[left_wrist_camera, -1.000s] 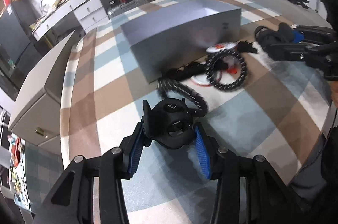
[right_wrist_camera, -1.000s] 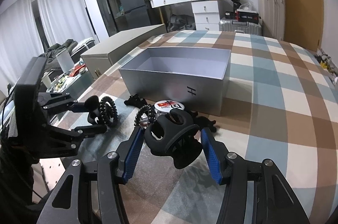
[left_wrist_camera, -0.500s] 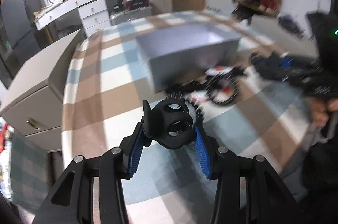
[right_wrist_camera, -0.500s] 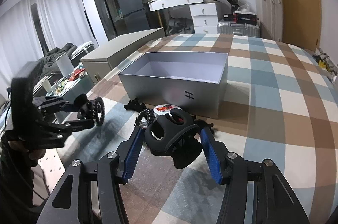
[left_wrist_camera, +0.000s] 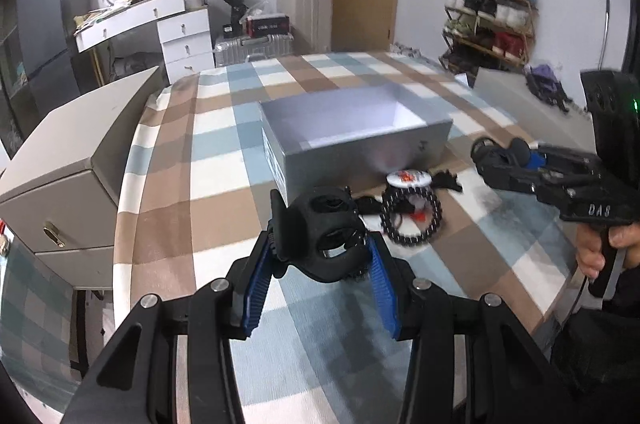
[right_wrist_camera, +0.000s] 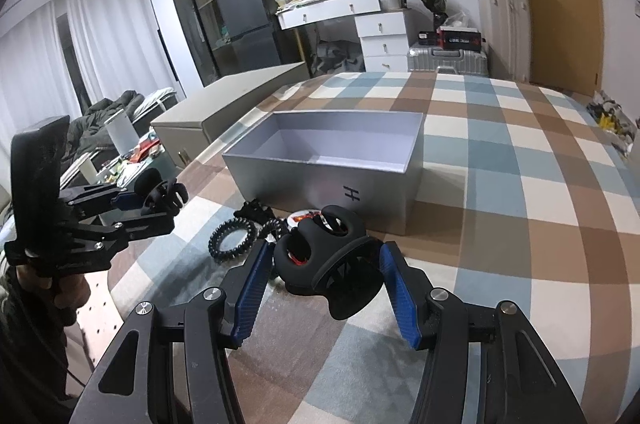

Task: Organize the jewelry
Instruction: 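Carry both held claw clips over the grey box with both tools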

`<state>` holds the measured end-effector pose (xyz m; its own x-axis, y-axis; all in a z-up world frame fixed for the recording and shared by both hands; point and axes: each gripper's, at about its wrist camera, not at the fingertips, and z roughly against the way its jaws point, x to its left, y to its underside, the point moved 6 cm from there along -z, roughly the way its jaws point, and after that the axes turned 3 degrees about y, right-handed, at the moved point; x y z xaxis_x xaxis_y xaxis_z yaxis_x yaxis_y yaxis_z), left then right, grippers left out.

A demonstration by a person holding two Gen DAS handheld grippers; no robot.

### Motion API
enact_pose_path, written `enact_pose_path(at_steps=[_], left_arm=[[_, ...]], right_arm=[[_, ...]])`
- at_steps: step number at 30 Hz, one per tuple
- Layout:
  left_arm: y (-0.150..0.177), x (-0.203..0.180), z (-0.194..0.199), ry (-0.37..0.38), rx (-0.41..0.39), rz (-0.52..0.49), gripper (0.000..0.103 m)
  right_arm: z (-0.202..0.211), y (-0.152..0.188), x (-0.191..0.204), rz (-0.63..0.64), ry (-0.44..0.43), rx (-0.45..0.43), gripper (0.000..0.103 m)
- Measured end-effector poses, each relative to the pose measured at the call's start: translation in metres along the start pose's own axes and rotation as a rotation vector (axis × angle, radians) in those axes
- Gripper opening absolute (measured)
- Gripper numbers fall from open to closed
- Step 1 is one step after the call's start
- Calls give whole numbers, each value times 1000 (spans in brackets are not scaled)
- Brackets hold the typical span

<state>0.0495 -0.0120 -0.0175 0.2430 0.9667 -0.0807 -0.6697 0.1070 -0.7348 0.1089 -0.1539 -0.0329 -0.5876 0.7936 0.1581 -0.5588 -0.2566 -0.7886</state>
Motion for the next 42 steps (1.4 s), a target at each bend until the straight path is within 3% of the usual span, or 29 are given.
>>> enact_pose_path(at_steps=[8, 21, 30, 42], left_arm=[[-25, 11, -1, 2, -97, 77, 40], [-56, 18, -20, -18, -160, 127, 40], [-69, 17, -36, -40, -167, 135, 40], [-66, 7, -58, -57, -117, 121, 40]], right_arm=[[7, -17, -4, -26, 10, -44, 55], [-1, -60, -12, -89, 14, -102, 55], [-21, -79, -19, -129, 7, -117, 55], [-46, -68, -30, -170, -13, -70, 56]])
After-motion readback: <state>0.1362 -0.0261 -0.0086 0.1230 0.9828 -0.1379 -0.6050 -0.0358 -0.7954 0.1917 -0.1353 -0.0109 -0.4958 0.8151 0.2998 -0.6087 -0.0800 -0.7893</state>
